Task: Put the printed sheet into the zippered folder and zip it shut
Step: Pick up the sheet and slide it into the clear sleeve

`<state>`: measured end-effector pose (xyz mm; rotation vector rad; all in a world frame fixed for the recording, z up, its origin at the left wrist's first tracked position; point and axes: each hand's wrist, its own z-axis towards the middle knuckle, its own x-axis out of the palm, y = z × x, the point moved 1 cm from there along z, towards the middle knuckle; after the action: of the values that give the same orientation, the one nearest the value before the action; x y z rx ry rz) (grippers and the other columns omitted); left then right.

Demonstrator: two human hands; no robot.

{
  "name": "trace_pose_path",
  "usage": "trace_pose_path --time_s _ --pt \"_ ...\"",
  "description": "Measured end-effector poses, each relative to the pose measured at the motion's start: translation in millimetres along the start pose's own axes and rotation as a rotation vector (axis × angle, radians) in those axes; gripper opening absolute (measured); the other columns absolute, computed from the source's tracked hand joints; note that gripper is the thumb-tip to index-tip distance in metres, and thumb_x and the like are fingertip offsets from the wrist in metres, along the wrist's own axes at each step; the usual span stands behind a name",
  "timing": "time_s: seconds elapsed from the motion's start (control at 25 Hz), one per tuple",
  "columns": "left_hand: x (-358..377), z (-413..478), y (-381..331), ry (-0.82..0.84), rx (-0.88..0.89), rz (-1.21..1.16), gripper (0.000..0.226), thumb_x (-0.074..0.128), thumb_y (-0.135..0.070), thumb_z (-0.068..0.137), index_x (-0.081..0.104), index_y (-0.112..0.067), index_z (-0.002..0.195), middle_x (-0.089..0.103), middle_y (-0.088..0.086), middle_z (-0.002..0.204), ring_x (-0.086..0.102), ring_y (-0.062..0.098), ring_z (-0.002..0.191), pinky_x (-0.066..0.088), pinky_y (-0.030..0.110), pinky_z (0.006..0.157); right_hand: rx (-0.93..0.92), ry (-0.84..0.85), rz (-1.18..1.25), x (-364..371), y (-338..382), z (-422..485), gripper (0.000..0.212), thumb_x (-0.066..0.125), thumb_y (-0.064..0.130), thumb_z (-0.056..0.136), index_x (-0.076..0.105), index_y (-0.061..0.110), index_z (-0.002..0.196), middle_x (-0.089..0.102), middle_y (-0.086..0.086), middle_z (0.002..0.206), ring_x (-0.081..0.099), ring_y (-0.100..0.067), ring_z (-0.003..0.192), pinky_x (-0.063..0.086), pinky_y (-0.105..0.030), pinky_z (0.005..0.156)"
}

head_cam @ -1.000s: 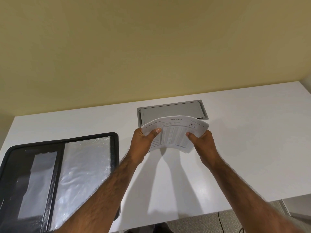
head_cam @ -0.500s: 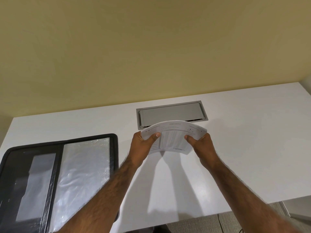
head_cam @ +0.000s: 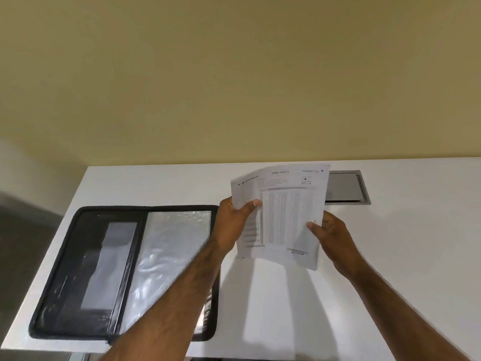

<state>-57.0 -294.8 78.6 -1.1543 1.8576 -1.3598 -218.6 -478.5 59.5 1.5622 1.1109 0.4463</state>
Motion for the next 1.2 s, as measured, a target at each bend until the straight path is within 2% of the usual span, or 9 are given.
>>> trace_pose_path --time_s 0.2,0.28,0.32,0.48,0.56,0.68,0.76,0.96,1.2 --pt "-103 40 -15 -0.181 0.034 0.019 0.03 0.068 -0.032 0.094 0.071 -0.013 0.118 0.077 0.004 0.109 0.075 0.022 0.096 0.062 0.04 0.08 -0.071 0.012 -0.108 85 55 47 0.023 0.058 0.012 0.096 0.069 0.015 0.116 0.073 0.003 0.105 0.071 -0.017 0.094 0.058 -0.033 0.08" --pt "-154 57 -3 -0.311 0.018 0.269 0.034 0.062 -0.04 0.096 0.066 -0.018 0.12 0.072 0.002 0.114 0.07 0.024 0.102 0.058 0.046 0.091 -0.098 -0.021 -0.177 113 72 70 0.02 0.057 0.011 0.095 0.069 0.009 0.111 0.073 -0.005 0.101 0.07 -0.026 0.09 0.057 -0.04 0.078" --pt "-180 63 8 -0.323 -0.004 0.44 0.034 0.061 -0.038 0.097 0.064 -0.018 0.124 0.069 0.001 0.118 0.067 0.024 0.107 0.055 0.043 0.095 -0.109 -0.029 -0.203 126 80 82 0.02 0.056 0.01 0.093 0.069 0.008 0.109 0.073 -0.007 0.099 0.069 -0.027 0.089 0.055 -0.039 0.077" --pt "-249 68 66 -0.202 -0.044 1.09 0.036 0.052 -0.027 0.096 0.063 -0.02 0.129 0.062 0.002 0.136 0.059 0.026 0.124 0.047 0.036 0.101 -0.107 -0.046 -0.188 159 102 120 0.02 0.056 0.008 0.093 0.069 0.01 0.108 0.073 -0.006 0.101 0.068 -0.027 0.091 0.051 -0.033 0.077" --pt "-264 71 83 -0.154 0.045 1.261 0.028 0.055 -0.02 0.091 0.067 -0.019 0.116 0.065 0.001 0.129 0.06 0.029 0.12 0.051 0.041 0.097 -0.119 -0.052 -0.209 173 108 134 0.018 0.056 0.008 0.093 0.069 0.009 0.106 0.072 -0.009 0.101 0.067 -0.027 0.09 0.051 -0.034 0.076" --pt "-273 75 97 -0.065 0.146 1.45 0.015 0.059 -0.012 0.085 0.059 -0.024 0.095 0.065 -0.004 0.098 0.063 0.026 0.092 0.052 0.04 0.075 -0.137 -0.047 -0.273 189 114 147 0.014 0.057 0.009 0.094 0.068 0.011 0.102 0.071 -0.008 0.098 0.066 -0.023 0.084 0.051 -0.033 0.072" --pt "-278 80 100 -0.083 0.183 1.477 0.011 0.064 -0.017 0.087 0.06 -0.026 0.092 0.065 -0.006 0.091 0.06 0.022 0.083 0.051 0.038 0.073 -0.132 -0.046 -0.296 198 115 154 0.014 0.057 0.011 0.094 0.068 0.013 0.102 0.071 -0.007 0.097 0.067 -0.023 0.085 0.054 -0.037 0.074" --pt "-282 99 97 -0.028 0.168 1.392 0.011 0.062 -0.034 0.093 0.069 -0.027 0.096 0.062 -0.005 0.097 0.054 0.022 0.091 0.052 0.038 0.076 -0.124 -0.04 -0.312 218 116 166 0.018 0.056 0.014 0.096 0.068 0.015 0.109 0.072 -0.005 0.101 0.07 -0.024 0.09 0.06 -0.044 0.081" --pt "-277 93 96 -0.051 0.24 1.327 0.013 0.054 -0.02 0.097 0.056 -0.019 0.084 0.056 -0.002 0.088 0.051 0.022 0.082 0.041 0.034 0.061 -0.209 -0.013 -0.371 240 141 181 0.02 0.055 0.013 0.097 0.066 0.007 0.113 0.069 -0.011 0.105 0.067 -0.03 0.094 0.059 -0.046 0.084"
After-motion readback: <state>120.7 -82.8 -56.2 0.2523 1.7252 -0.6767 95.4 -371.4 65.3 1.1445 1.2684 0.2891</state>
